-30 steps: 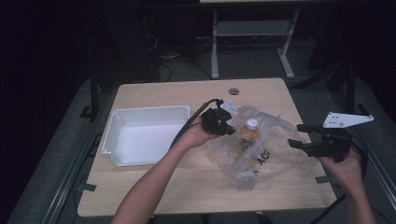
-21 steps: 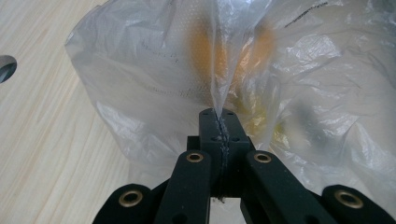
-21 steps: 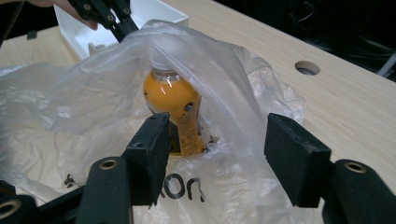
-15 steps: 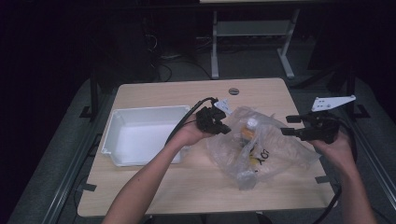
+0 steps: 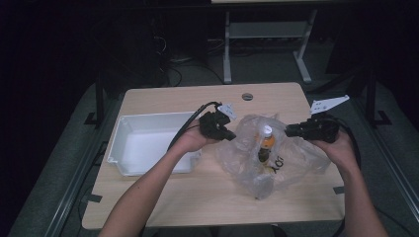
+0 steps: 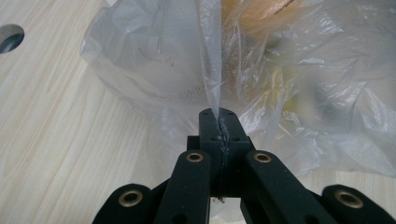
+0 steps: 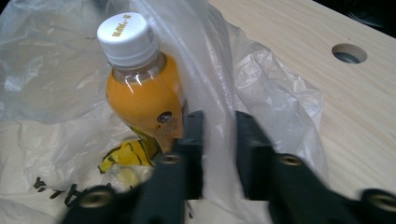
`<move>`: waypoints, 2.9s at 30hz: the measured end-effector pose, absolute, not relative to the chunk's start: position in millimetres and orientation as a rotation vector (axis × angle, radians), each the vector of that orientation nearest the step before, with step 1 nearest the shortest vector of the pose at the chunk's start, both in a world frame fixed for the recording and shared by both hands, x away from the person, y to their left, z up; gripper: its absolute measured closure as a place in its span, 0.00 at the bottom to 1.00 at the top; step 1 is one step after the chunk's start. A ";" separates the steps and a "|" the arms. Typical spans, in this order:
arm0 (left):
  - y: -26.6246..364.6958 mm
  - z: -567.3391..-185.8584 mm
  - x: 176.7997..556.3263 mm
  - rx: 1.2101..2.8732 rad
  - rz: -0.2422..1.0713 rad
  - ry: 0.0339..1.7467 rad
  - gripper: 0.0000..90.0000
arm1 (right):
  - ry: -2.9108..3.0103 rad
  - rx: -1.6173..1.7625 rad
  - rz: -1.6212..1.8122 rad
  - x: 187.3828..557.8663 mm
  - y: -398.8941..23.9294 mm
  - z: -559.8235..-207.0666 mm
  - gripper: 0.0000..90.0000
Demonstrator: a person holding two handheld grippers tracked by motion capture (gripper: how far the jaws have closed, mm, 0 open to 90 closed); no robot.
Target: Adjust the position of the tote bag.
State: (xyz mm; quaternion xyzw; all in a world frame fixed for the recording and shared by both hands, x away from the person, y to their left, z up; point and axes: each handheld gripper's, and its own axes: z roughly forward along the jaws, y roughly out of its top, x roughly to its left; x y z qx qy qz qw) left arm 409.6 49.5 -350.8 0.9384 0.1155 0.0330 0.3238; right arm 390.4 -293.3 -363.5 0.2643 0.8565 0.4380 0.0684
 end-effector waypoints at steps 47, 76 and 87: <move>38.3 -290.0 348.4 2.322 0.089 0.152 0.56 | 2.573 0.763 1.298 379.6 -267.9 -347.4 1.00; -2.9 -330.6 356.6 2.364 -0.015 0.230 0.55 | 2.571 0.764 1.278 380.2 -267.3 -345.6 1.00; 8.1 -340.3 374.8 2.339 0.110 0.299 0.44 | 2.552 0.775 1.288 380.3 -272.9 -345.8 1.00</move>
